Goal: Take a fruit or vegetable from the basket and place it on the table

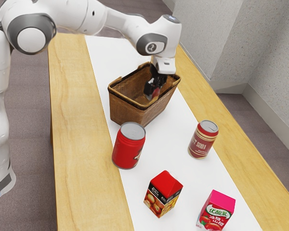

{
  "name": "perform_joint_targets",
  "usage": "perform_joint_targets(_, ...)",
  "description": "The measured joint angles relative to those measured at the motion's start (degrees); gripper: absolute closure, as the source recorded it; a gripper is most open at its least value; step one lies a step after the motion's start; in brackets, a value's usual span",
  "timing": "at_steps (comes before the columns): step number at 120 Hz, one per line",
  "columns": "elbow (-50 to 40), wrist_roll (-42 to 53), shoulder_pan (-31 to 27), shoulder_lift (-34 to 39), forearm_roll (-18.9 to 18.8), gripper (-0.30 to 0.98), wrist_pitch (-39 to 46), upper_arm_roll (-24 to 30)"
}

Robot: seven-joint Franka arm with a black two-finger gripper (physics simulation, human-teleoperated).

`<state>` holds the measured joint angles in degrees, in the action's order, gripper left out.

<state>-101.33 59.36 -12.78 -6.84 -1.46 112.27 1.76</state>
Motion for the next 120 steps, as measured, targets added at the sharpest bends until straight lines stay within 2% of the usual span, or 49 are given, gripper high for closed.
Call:
perform_joint_targets(60,15.84,0.39,0.05,0.02,-0.44,0.33,-11.76,-0.37)
perform_joint_targets(81,16.42,1.04,-0.63,-0.22,-0.50,0.33,-13.32,-7.01)
perform_joint_targets(101,17.92,2.08,-0.55,-1.43,-0.31,0.34,-13.43,-9.95)
perform_joint_targets(111,18.11,2.90,-0.40,-2.36,0.96,0.34,-13.03,-14.19)
perform_joint_targets(120,18.15,3.61,-1.12,-2.66,1.73,0.37,-12.64,-15.47)
